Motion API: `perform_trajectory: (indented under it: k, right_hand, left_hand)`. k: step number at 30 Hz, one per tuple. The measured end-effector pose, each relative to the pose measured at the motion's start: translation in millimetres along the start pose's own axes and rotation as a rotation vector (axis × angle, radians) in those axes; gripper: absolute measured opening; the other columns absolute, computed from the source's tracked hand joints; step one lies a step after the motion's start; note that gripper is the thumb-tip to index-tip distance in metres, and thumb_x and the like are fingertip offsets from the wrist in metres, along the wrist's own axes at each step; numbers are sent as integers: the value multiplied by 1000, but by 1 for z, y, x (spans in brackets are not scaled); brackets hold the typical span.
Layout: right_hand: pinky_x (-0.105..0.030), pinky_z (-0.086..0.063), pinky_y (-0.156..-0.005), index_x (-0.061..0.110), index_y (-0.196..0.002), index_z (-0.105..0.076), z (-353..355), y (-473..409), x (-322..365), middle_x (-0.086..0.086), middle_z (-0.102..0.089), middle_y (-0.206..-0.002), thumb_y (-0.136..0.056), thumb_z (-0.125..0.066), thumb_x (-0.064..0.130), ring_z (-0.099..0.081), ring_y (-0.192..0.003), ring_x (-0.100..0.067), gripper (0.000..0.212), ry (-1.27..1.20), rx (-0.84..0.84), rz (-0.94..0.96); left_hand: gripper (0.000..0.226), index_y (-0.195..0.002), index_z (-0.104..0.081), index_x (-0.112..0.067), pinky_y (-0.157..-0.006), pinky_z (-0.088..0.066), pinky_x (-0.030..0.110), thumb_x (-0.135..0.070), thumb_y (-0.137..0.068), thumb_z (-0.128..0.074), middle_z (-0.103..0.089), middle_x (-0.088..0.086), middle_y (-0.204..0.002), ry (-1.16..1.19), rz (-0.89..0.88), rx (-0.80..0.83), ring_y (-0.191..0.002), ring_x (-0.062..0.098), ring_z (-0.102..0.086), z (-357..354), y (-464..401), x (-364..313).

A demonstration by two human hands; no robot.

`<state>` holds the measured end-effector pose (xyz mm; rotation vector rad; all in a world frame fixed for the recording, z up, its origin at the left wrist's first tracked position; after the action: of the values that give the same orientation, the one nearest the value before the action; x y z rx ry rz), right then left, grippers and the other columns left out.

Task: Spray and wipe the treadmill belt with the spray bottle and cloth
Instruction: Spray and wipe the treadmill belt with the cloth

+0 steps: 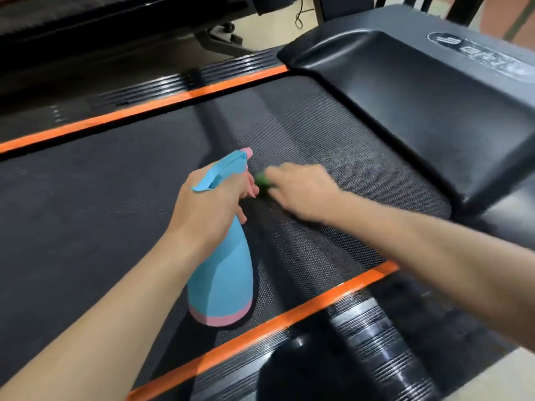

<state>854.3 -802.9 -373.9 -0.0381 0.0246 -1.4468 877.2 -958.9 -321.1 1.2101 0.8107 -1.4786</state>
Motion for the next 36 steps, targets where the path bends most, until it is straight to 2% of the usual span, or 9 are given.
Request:
perform_trajectory:
  k: [6,12,15,20,22,26,30,33,36]
  right_hand:
    - [-45,-47,-79,11,-117,-53,15,-31,-168,-23,-65,-115,-103,-35,28,-64,-100,-44,28,97,-167,-527]
    - [-41,-41,-71,19,-106,-50,-4,-16,-49,-11,-65,-105,-100,-39,44,-64,-94,-37,28,-81,-95,-206]
    - [-41,-49,-85,19,-95,-50,7,-5,-38,-3,-65,-98,-97,-46,45,-60,-95,-29,26,-469,3,-184]
    - [-48,-53,-86,25,-86,-58,87,7,-100,-12,-66,-89,-71,-67,36,-60,-81,-20,21,-1031,-378,-291]
    - [-50,-55,-87,27,-85,-54,96,19,-108,-8,-67,-92,-64,-73,42,-64,-83,-20,32,-931,-366,-287]
    - [-38,-53,-80,21,-75,-65,64,61,-99,1,-69,-79,-65,-75,62,-65,-81,-21,44,-306,184,-251]
    - [-41,-51,-81,22,-90,-60,93,66,-110,-4,-63,-92,-79,-60,60,-61,-89,-28,40,-255,-266,-282]
    - [-46,-41,-107,28,-143,-40,25,38,-97,-16,-47,-134,-87,-47,70,-47,-125,-36,70,-210,16,-290]
    - [-47,-38,-103,19,-141,-43,-10,24,-85,-20,-45,-133,-96,-30,64,-43,-123,-39,65,44,14,-347]
  left_hand:
    - [51,-116,-78,-22,-56,-46,10,-30,-72,-53,-80,0,-99,11,2,8,-52,12,-58,0,-5,2]
    - [48,-109,-79,-22,-56,-45,10,-28,-69,-52,-79,-3,-97,7,18,6,-53,13,-57,0,-4,3]
    - [51,-114,-78,-24,-55,-45,9,-28,-71,-52,-79,3,-101,24,13,-13,-52,10,-56,4,0,2]
    - [54,-121,-78,-19,-54,-45,9,-29,-74,-53,-80,-1,-102,25,5,-28,-51,9,-57,6,4,0]
    - [38,-117,-78,-15,-55,-46,9,-24,-87,-57,-79,-2,-103,9,8,-30,-52,9,-57,7,5,0]
    - [24,-94,-79,-27,-56,-47,10,-26,-83,-58,-80,-9,-101,8,12,-8,-53,12,-60,4,8,-2]
    - [28,-87,-74,-33,-57,-47,10,-32,-73,-50,-79,-11,-105,7,10,5,-54,13,-61,3,6,-4]
    - [33,-93,-77,-34,-58,-49,11,-33,-74,-50,-80,-8,-102,-11,6,2,-54,13,-61,4,6,-3]
    - [39,-102,-77,-35,-59,-48,11,-34,-74,-50,-80,-8,-102,-21,-14,12,-55,14,-62,2,5,-2]
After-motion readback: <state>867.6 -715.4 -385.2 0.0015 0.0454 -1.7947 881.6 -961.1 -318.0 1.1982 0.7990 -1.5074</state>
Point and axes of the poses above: each hand's wrist, its own y-axis away from the middle knuckle, its own z-axis out of the back of the hand, x = y × z, the point moved 10 cm from there along -y, towards the middle knuckle
